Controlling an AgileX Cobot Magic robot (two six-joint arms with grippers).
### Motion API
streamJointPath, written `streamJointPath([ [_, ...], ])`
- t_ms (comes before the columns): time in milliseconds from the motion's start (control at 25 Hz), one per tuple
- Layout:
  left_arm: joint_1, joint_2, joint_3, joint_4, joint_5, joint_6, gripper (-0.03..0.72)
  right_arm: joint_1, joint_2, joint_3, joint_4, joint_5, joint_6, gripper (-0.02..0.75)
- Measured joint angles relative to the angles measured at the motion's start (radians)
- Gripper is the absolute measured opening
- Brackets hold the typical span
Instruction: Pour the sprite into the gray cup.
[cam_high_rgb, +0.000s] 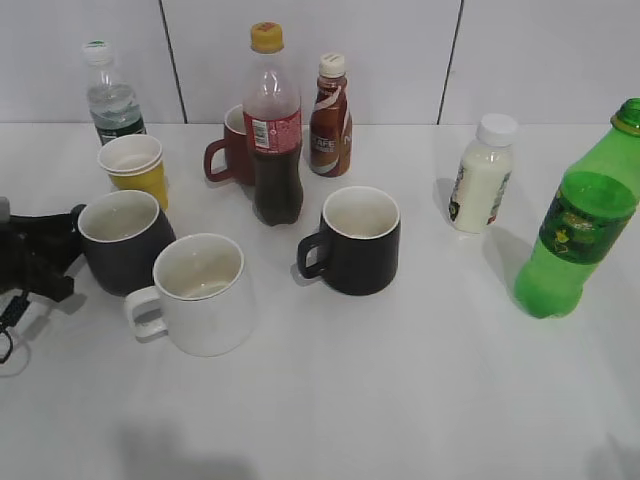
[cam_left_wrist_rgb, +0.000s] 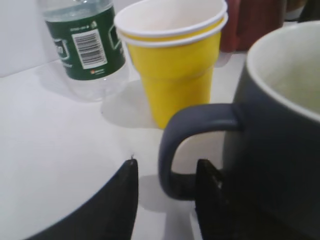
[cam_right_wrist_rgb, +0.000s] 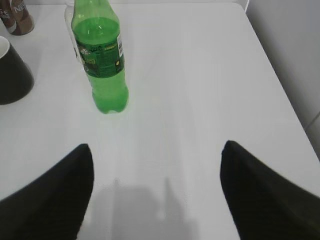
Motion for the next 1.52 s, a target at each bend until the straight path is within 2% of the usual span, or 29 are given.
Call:
streamJointPath([
  [240, -0.065, 0.012, -0.070, -0.007, 0.010, 0.000, 0.292, 0.000, 0.000, 0.000, 0.000, -0.001, 0.000, 0.591],
  [320, -0.091, 0.020, -0.108, -0.007, 0.066, 0.000, 0.223, 0.000, 0.000, 0.000, 0.000, -0.001, 0.000, 0.591],
  [440, -0.122, 0.022, -0.135, -0.012, 0.106, -0.005, 0.057, 0.000, 0.000, 0.000, 0.000, -0.001, 0.000, 0.591],
  [600, -0.132, 0.021, -0.135, -0.026, 0.100, -0.007, 0.055, 0.000, 0.000, 0.000, 0.000, -0.001, 0.000, 0.591],
  [720, -0.134, 0.002, -0.105, -0.079, 0.097, -0.001, 0.055, 0.000, 0.000, 0.000, 0.016, -0.001, 0.000, 0.591],
  [880, -0.136, -0.065, -0.017, -0.176, 0.096, 0.014, 0.055, 0.000, 0.050, -0.012, 0.108, -0.022, -0.050, 0.566],
  [1000, -0.136, -0.120, 0.056, -0.206, 0.062, 0.015, 0.055, 0.000, 0.172, -0.018, 0.170, -0.189, -0.124, 0.543],
  [1200, -0.136, -0.199, 0.168, -0.226, 0.051, 0.007, 0.055, 0.000, 0.453, 0.091, 0.222, -0.830, -0.160, 0.535],
  [1280, -0.136, -0.231, 0.213, -0.246, 0.051, 0.001, 0.055, 0.007, 0.574, 0.139, 0.263, -1.023, -0.160, 0.535],
  [1360, -0.136, -0.263, 0.259, -0.277, 0.050, -0.005, 0.055, 0.024, 0.686, 0.177, 0.287, -1.149, -0.159, 0.535],
  [1520, -0.137, -0.299, 0.294, -0.364, 0.051, -0.005, 0.055, 0.088, 0.842, 0.239, 0.269, -1.284, -0.122, 0.535],
])
